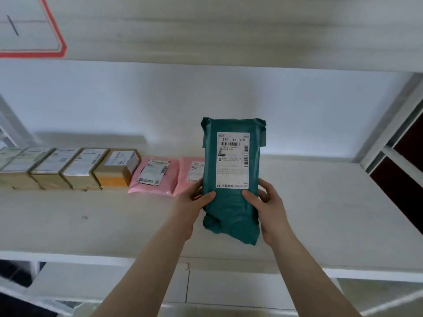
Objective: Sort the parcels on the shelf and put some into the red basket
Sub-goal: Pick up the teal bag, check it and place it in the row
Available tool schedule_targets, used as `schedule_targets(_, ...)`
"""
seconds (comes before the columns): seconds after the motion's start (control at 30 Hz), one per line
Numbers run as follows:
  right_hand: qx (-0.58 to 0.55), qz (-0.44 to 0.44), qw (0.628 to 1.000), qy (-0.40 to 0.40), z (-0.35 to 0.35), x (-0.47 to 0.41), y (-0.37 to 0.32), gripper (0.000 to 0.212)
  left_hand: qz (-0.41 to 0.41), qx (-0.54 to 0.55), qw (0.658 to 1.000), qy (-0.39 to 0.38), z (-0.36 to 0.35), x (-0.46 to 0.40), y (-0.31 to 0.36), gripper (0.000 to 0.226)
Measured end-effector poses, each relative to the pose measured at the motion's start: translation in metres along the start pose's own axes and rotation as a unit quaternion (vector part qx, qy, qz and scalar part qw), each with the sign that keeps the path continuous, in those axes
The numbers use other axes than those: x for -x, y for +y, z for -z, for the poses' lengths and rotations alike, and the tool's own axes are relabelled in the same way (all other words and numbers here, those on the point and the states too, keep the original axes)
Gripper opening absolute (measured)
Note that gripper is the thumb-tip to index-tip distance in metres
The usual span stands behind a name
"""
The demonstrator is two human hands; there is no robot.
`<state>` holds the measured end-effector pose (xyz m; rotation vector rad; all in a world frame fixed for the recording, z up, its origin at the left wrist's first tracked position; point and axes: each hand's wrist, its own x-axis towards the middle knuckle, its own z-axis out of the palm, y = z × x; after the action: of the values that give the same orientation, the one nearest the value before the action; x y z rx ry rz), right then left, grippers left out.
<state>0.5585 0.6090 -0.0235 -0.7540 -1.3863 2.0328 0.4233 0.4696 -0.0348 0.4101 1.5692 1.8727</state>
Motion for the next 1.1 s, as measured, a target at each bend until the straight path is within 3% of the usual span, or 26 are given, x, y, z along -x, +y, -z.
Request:
schedule_targets(0.43, 0.01, -0.005, 0.999, 0.041, -0.016, 0.009, 0.001, 0.061, 0.019, 0.027, 0.999, -0.035, 0.009, -0.004, 0.003, 0.056)
schedule_targets(1.1, 0.005, -0.025, 0.999, 0.041, 0.009, -0.014, -0.013, 0.057, 0.065, 0.048, 0.997, -0.012, -0.022, -0.012, 0.013, 0.057)
